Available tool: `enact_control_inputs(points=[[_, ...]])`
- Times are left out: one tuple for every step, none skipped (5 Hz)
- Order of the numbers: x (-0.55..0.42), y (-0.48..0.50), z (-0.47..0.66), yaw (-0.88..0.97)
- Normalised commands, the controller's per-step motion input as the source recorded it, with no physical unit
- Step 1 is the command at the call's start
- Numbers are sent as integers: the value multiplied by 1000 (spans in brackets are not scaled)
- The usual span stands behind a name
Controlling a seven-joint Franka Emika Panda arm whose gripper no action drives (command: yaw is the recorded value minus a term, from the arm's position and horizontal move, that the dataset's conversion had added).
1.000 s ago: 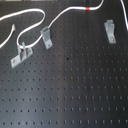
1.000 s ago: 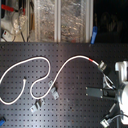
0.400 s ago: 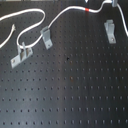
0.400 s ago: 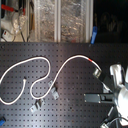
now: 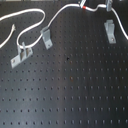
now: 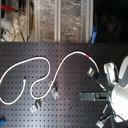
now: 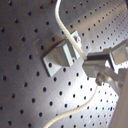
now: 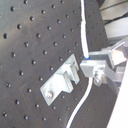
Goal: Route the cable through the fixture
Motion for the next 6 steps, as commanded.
enact_control_inputs(points=[[-311,408,295,-57],[-259,397,322,-111],[-125,468,132,83],[38,21,271,0],[216,-143,219,-180],[136,-130,107,-109]])
